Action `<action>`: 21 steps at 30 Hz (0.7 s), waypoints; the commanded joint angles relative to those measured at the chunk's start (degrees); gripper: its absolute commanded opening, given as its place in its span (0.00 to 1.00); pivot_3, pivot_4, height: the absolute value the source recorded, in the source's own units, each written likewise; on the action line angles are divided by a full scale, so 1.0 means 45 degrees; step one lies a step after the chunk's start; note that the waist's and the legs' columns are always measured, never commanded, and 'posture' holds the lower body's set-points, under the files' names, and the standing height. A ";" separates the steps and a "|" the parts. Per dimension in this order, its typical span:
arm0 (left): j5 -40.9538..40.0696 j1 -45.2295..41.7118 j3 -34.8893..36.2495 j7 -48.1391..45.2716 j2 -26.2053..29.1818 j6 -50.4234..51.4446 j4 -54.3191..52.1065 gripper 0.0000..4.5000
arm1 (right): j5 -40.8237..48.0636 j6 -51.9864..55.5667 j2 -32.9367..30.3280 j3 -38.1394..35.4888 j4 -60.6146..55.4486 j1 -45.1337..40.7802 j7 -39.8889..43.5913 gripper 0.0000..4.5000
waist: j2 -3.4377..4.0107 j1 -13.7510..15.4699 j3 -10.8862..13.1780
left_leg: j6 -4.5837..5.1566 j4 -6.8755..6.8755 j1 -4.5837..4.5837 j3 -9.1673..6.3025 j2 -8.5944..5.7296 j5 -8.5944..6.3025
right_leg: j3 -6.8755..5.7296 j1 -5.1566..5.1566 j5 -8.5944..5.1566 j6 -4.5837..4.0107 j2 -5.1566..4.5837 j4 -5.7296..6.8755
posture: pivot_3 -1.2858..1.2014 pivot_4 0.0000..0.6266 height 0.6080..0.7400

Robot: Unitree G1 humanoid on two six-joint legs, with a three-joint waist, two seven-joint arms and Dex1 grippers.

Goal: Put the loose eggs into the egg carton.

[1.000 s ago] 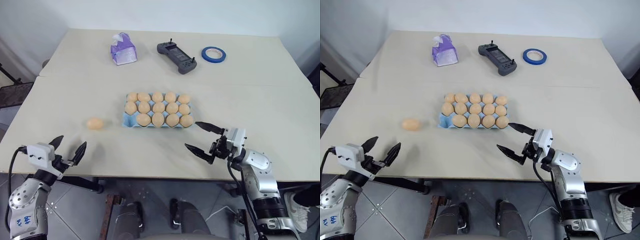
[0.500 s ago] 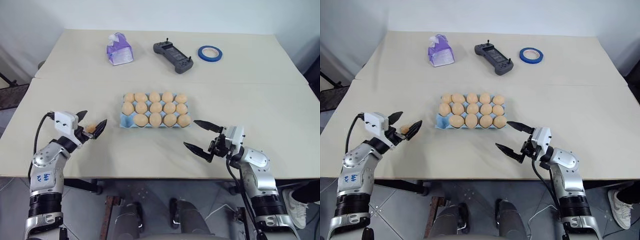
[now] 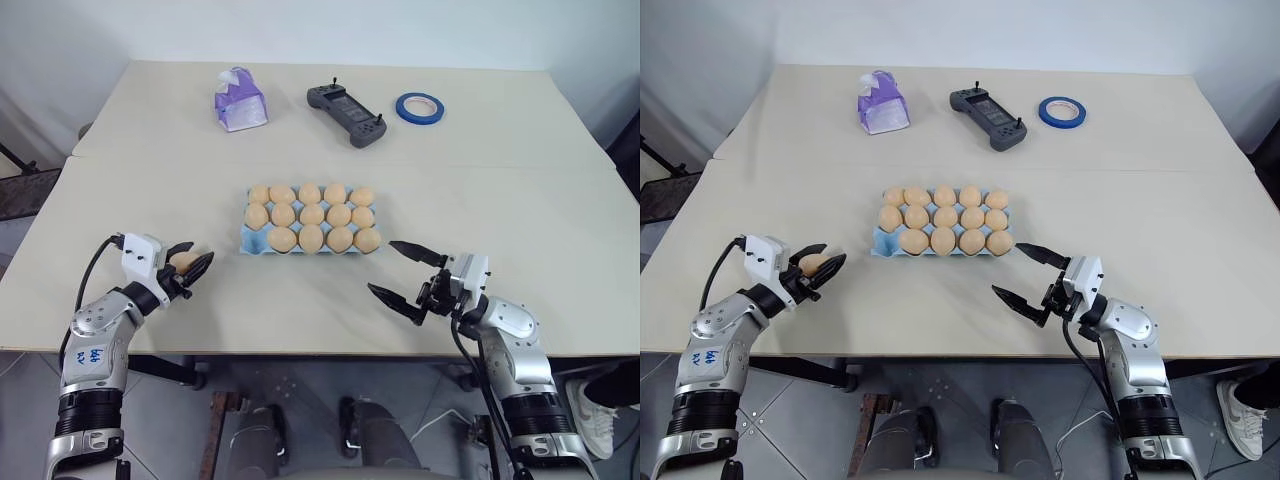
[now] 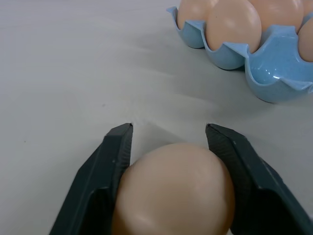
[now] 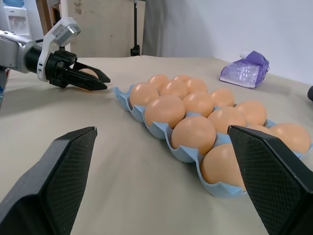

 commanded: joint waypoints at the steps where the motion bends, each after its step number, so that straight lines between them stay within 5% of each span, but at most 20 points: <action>1: -0.0817 -0.0584 0.0313 -0.0203 -0.0199 -0.0277 -0.1072 0.46 | 0.0117 -0.0165 -0.0017 -0.0063 -0.0379 -0.0042 -0.0026 1.00 | 0.0000 0.0016 0.0000 | 0.0000 0.0000 0.0000 -0.0001 0.0000 0.0000 | 0.0001 0.0001 0.0000 0.0000 -0.0001 0.0001 | 0.52 0.24 1.00; 15: 0.0380 -0.4056 -0.2471 -0.1363 -0.1153 -0.0802 0.0698 0.46 | -0.0025 -0.0330 0.0110 -0.0075 -0.0351 -0.0012 -0.0254 1.00 | -0.0004 0.0007 -0.0001 | 0.0013 0.0055 -0.0002 0.0012 -0.0016 0.0010 | -0.0033 0.0009 0.0011 0.0021 0.0022 0.0031 | 0.52 0.24 1.00; 21: 0.0555 -0.4250 -0.2325 -0.1090 -0.1221 -0.1181 0.1217 0.86 | -0.0043 -0.0396 0.0231 -0.0083 -0.0708 0.0251 -0.0574 1.00 | -0.0003 0.0017 -0.0001 | 0.0009 0.0112 -0.0003 -0.0010 0.0001 0.0011 | -0.0039 0.0014 0.0005 0.0011 0.0034 0.0075 | 0.52 0.24 1.00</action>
